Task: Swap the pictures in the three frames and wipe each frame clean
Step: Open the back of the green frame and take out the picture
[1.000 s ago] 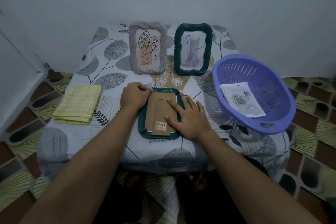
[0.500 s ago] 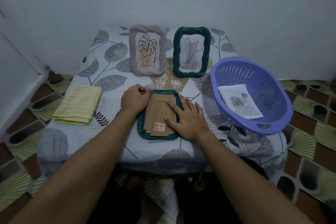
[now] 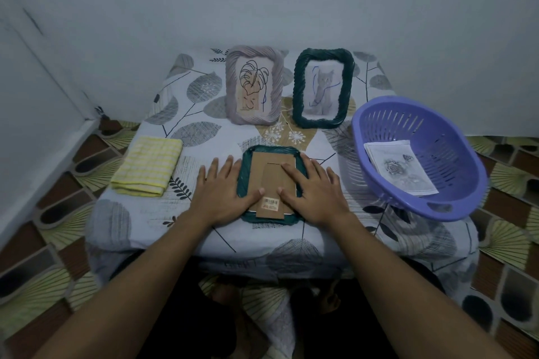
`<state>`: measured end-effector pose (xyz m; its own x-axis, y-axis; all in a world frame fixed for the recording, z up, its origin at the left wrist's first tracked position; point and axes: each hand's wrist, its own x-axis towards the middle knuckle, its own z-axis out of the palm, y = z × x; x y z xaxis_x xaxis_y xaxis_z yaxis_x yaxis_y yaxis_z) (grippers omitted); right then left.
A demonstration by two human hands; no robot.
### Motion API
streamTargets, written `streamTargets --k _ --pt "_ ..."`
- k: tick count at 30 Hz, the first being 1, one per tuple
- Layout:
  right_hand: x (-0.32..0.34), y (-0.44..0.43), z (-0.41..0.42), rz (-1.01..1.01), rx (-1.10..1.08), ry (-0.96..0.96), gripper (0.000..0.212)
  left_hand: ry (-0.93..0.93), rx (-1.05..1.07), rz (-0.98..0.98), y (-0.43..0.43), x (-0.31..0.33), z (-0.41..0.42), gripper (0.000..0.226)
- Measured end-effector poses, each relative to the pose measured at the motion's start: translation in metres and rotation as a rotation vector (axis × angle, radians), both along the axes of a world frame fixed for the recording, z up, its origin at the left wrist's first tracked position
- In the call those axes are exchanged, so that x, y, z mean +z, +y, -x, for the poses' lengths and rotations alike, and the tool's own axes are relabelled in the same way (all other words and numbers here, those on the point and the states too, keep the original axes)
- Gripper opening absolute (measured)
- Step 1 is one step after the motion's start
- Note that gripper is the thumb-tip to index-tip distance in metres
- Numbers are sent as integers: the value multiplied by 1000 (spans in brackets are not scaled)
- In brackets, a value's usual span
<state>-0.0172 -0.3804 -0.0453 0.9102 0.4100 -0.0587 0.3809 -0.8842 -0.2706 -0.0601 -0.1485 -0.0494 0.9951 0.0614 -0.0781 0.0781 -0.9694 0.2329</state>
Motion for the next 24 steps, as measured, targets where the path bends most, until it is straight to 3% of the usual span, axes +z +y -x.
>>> streamTargets --k 10,15,19,24 --pt "18 9 -8 -231 -183 125 76 -63 8 -31 -3 -2 1 110" --pt "23 24 -30 -613 -590 153 43 -72 11 -28 -1 -3 1 110" --pt "24 27 -40 -531 -668 141 28 -81 14 -22 -1 -3 0 110" --pt "19 31 -52 -504 -691 134 34 -83 11 -23 -1 -4 1 111"
